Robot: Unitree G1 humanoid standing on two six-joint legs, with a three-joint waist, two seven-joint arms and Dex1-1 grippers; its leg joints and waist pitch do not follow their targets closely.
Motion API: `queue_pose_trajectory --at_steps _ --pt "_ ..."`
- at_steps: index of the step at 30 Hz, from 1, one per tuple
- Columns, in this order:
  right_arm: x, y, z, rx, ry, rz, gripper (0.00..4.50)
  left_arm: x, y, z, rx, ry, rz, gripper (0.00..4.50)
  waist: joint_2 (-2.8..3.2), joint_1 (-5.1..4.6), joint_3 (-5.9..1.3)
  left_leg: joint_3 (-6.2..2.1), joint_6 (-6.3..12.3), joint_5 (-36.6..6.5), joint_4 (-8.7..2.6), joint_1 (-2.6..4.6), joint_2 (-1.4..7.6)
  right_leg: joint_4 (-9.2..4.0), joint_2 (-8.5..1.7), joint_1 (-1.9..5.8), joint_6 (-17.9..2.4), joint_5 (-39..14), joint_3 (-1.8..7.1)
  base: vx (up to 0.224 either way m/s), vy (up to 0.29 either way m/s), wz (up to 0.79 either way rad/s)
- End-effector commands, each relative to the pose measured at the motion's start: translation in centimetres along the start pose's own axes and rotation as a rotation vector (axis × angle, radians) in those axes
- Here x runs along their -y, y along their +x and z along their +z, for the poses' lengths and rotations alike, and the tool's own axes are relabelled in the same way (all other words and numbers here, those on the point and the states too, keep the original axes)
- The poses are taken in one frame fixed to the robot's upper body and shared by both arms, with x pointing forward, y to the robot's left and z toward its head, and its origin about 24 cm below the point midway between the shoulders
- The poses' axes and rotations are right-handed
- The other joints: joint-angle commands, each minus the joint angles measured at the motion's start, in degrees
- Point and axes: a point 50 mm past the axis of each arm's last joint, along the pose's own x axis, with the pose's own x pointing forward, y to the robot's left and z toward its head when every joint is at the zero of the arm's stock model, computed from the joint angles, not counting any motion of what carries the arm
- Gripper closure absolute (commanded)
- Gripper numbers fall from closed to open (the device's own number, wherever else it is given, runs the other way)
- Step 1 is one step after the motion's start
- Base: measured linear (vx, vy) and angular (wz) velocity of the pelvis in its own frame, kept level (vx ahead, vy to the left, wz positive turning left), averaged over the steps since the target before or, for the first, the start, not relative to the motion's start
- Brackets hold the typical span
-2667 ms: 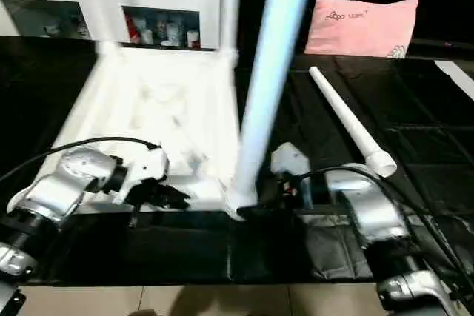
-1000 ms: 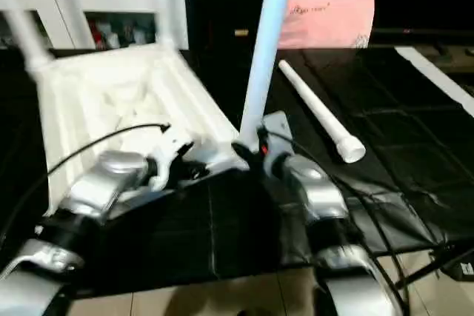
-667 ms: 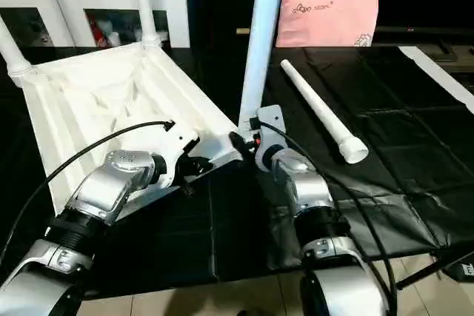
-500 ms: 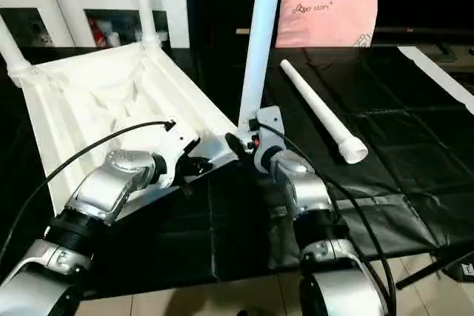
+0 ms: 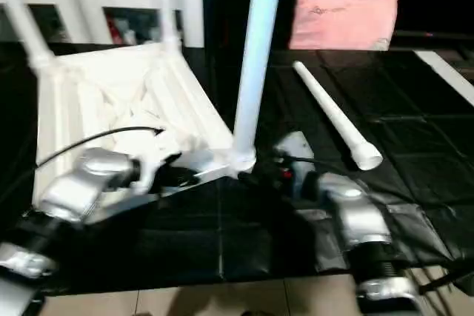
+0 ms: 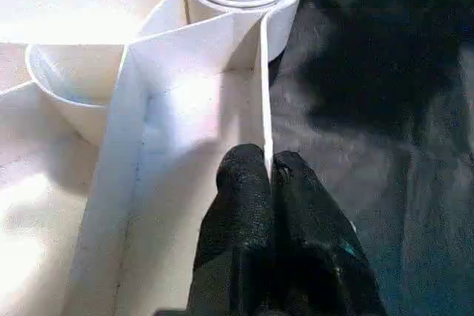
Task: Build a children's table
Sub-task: Rotate leg to tighten
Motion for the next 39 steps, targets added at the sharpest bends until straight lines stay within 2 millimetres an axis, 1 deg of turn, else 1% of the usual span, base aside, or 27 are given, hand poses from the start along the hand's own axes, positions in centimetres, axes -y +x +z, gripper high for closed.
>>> queue_pose_trajectory --at_steps 1,3,4,6,7,8,10,11,15,17,18,19,21,22,23,24,25,26,28,30,31,32,33,35,36,37,39 --pt "0.0 -0.7 0.8 0.010 -0.055 0.060 0.05 0.9 0.2 1.5 0.058 0.096 -0.136 4.50 0.39 0.12 -3.79 -0.40 4.27 -9.59 -3.79 0.11 2.06 -3.92 -3.94 3.61 -8.93 -15.74 4.14 0.000 0.000 0.00" --pt "0.2 -1.2 1.3 -0.021 -0.137 0.102 0.05 1.0 -0.3 1.0 0.025 0.147 -0.203 4.50 0.48 0.64 -3.83 -0.32 4.13 -9.36 -3.72 0.27 2.02 -3.82 -3.99 3.46 -9.46 -14.89 4.19 0.000 0.000 0.00" --pt "0.1 -1.3 1.3 -0.036 -0.160 0.131 0.05 1.1 -0.5 0.7 0.008 0.167 -0.227 4.50 0.41 0.77 -3.76 -0.28 4.06 -9.48 -3.79 0.31 2.05 -3.73 -3.95 3.49 -9.65 -14.68 4.23 0.000 0.000 0.00" --pt "0.0 -1.3 1.4 -0.047 -0.172 0.159 0.05 1.1 -0.7 0.5 -0.007 0.184 -0.246 4.50 0.42 1.03 -3.75 -0.24 4.00 -9.73 -3.83 0.27 2.08 -3.69 -3.91 3.59 -9.51 -14.97 4.24 0.000 0.000 0.00" --pt "-0.3 -1.4 1.4 -0.075 -0.197 0.237 0.05 1.2 -1.0 0.3 -0.025 0.208 -0.296 4.50 0.52 1.39 -3.75 -0.25 3.78 -10.02 -3.82 0.34 2.12 -3.75 -3.95 3.57 -9.45 -15.53 4.16 0.000 0.000 0.00" --pt "-0.5 -1.3 1.4 -0.090 -0.209 0.266 0.05 1.3 -1.0 0.4 -0.027 0.218 -0.317 4.50 0.49 1.55 -3.75 -0.21 3.76 -10.22 -3.82 0.39 2.15 -3.77 -3.93 3.56 -9.36 -15.82 4.15 0.000 0.000 0.00" --pt "-0.6 -1.3 1.4 -0.113 -0.226 0.315 0.05 1.4 -1.0 0.4 -0.029 0.236 -0.347 4.50 0.58 1.93 -3.70 -0.14 3.56 -10.44 -3.86 0.54 2.29 -3.77 -3.96 3.40 -9.51 -15.87 4.21 0.000 0.000 0.00" --pt "-0.7 -1.3 1.4 -0.119 -0.233 0.330 0.05 1.4 -1.0 0.5 -0.029 0.243 -0.353 4.50 0.51 2.08 -3.75 -0.14 3.18 -10.59 -3.87 0.57 2.34 -3.63 -3.97 3.40 -9.80 -15.45 4.30 0.000 0.000 0.00" --pt "-0.8 -1.0 1.4 -0.142 -0.261 0.387 0.05 1.5 -0.7 0.8 -0.024 0.267 -0.390 4.50 0.47 2.08 -3.74 -0.25 2.73 -10.87 -3.92 0.40 2.35 -3.57 -4.05 3.57 -9.70 -15.88 4.30 0.000 0.000 0.00" --pt "-0.9 -0.9 1.4 -0.148 -0.266 0.396 0.05 1.6 -0.7 0.8 -0.023 0.271 -0.396 4.50 0.39 2.05 -3.80 -0.22 2.76 -10.65 -3.85 0.27 2.26 -3.60 -4.07 3.67 -9.62 -15.84 4.31 0.000 0.000 0.00" --pt "-0.9 -0.8 1.4 -0.157 -0.271 0.414 0.05 1.6 -0.6 0.8 -0.022 0.278 -0.407 4.50 0.46 2.08 -3.87 -0.25 2.89 -10.39 -3.82 0.24 2.26 -3.51 -4.06 3.71 -9.79 -15.51 4.27 0.000 0.000 0.00" --pt "-0.9 -0.8 1.4 -0.161 -0.268 0.423 0.05 1.7 -0.5 0.9 -0.024 0.281 -0.410 4.50 0.32 2.04 -3.85 -0.25 2.97 -10.16 -3.81 0.12 2.24 -3.45 -4.00 3.76 -9.79 -15.29 4.25 0.000 0.000 0.00" --pt "-0.9 -0.7 1.4 -0.168 -0.260 0.445 0.31 1.7 -0.5 0.8 -0.028 0.289 -0.418 4.50 0.29 2.01 -3.84 -0.24 3.20 -10.10 -3.76 0.08 2.20 -3.49 -4.00 3.78 -9.73 -15.62 4.21 0.000 0.000 0.00" --pt "-0.9 -0.7 1.4 -0.172 -0.257 0.459 0.39 1.6 -0.5 0.8 -0.030 0.294 -0.421 4.50 0.31 1.93 -3.88 -0.24 3.25 -10.25 -3.72 0.10 2.21 -3.48 -3.99 3.78 -9.66 -15.99 4.18 0.000 0.000 0.00" --pt "-0.9 -0.8 1.4 -0.176 -0.254 0.476 0.42 1.6 -0.5 0.8 -0.031 0.297 -0.424 4.50 0.17 1.93 -3.79 -0.23 3.29 -10.33 -3.71 0.10 2.21 -3.57 -3.98 3.72 -9.42 -16.54 4.18 0.000 0.000 0.00" --pt "-0.9 -0.8 1.4 -0.177 -0.254 0.481 0.42 1.6 -0.5 0.8 -0.032 0.299 -0.424 4.50 0.22 1.97 -3.83 -0.21 3.35 -10.31 -3.68 0.12 2.21 -3.58 -4.02 3.74 -9.34 -16.69 4.19 0.000 0.000 0.00" --pt "-0.9 -0.8 1.4 -0.177 -0.254 0.482 0.52 1.6 -0.4 0.7 -0.032 0.299 -0.424 4.50 0.21 2.00 -3.85 -0.24 3.34 -10.00 -3.69 0.15 2.24 -3.57 -4.03 3.71 -9.28 -16.68 4.20 0.000 0.000 0.00" --pt "-0.9 -0.8 1.4 -0.177 -0.256 0.486 0.80 1.6 -0.4 0.7 -0.033 0.300 -0.424 4.50 0.16 1.96 -3.86 -0.27 3.33 -9.70 -3.72 0.11 2.28 -3.48 -3.98 3.72 -9.33 -16.37 4.20 0.000 0.000 0.00" --pt "-1.0 -0.7 1.4 -0.178 -0.256 0.490 0.86 1.6 -0.4 0.7 -0.033 0.300 -0.424 4.50 0.26 1.95 -3.87 -0.28 3.30 -9.91 -3.73 0.15 2.34 -3.48 -4.00 3.69 -9.53 -16.22 4.18 0.000 0.000 0.00" --pt "-1.0 -0.6 1.3 -0.178 -0.254 0.502 1.11 1.6 -0.4 0.6 -0.035 0.301 -0.425 4.50 0.20 1.96 -3.89 -0.26 3.31 -9.95 -3.70 0.16 2.31 -3.46 -3.99 3.68 -9.59 -16.06 4.19 0.000 0.000 0.00" --pt "-1.1 -0.6 1.3 -0.179 -0.253 0.507 1.11 1.6 -0.4 0.6 -0.036 0.301 -0.424 4.50 0.22 1.98 -3.86 -0.25 3.34 -10.00 -3.70 0.15 2.28 -3.51 -4.01 3.68 -9.57 -16.25 4.20 0.000 0.000 0.00" --pt "-1.1 -0.6 1.2 -0.179 -0.252 0.512 1.28 1.6 -0.4 0.6 -0.037 0.301 -0.424 4.50 0.20 1.96 -3.84 -0.26 3.31 -10.15 -3.71 0.16 2.29 -3.50 -3.98 3.67 -9.52 -16.48 4.17 0.000 0.000 0.00" --pt "-1.1 -0.6 1.2 -0.180 -0.252 0.515 1.32 1.6 -0.4 0.5 -0.037 0.301 -0.424 4.50 0.23 1.99 -3.88 -0.23 3.31 -10.15 -3.68 0.16 2.26 -3.55 -4.02 3.71 -9.43 -16.67 4.17 0.000 0.000 0.00" --pt "-1.2 -0.5 1.1 -0.181 -0.253 0.520 1.55 1.5 -0.4 0.5 -0.039 0.302 -0.423 4.50 0.20 2.00 -3.85 -0.27 3.28 -10.06 -3.71 0.15 2.28 -3.51 -4.00 3.68 -9.32 -16.74 4.17 0.000 0.000 0.00" --pt "-1.2 -0.4 1.1 -0.181 -0.252 0.521 1.55 1.5 -0.4 0.4 -0.040 0.302 -0.422 4.50 0.21 2.01 -3.87 -0.26 3.24 -10.09 -3.69 0.17 2.28 -3.56 -4.03 3.69 -9.30 -16.84 4.17 0.000 0.000 0.00" --pt "-1.2 -0.4 1.1 -0.181 -0.251 0.521 1.70 1.5 -0.4 0.4 -0.040 0.301 -0.422 4.50 0.20 2.01 -3.90 -0.24 3.27 -9.98 -3.67 0.14 2.24 -3.55 -4.00 3.71 -9.28 -16.72 4.16 0.000 0.000 0.00" --pt "-1.2 -0.4 1.0 -0.182 -0.251 0.522 1.75 1.5 -0.4 0.4 -0.040 0.301 -0.421 4.50 0.20 2.02 -3.92 -0.26 3.30 -9.80 -3.66 0.15 2.28 -3.47 -4.00 3.70 -9.34 -16.45 4.17 0.000 0.000 0.00"
